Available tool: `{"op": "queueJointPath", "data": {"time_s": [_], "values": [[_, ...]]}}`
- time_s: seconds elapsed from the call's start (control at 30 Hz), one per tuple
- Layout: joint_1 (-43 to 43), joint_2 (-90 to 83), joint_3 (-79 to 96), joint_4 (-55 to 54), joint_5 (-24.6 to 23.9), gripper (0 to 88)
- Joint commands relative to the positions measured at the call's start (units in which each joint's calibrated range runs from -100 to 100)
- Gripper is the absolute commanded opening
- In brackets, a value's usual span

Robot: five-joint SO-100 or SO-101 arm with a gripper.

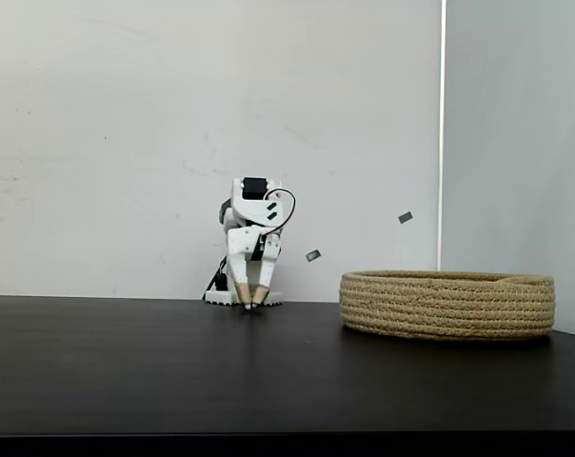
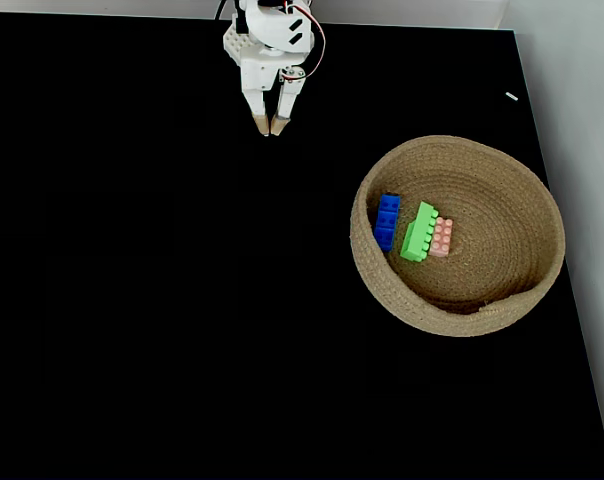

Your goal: Place the lego blocks in the tray

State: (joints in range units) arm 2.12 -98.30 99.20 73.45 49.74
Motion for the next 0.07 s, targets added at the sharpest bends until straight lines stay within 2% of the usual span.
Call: {"op": "queueJointPath", "data": {"time_s": [0.0, 0.03], "values": [[-0.6, -0.5, 0.8, 0.2, -0.1, 1.5], [-0.6, -0.5, 0.8, 0.2, -0.1, 1.5]]}}
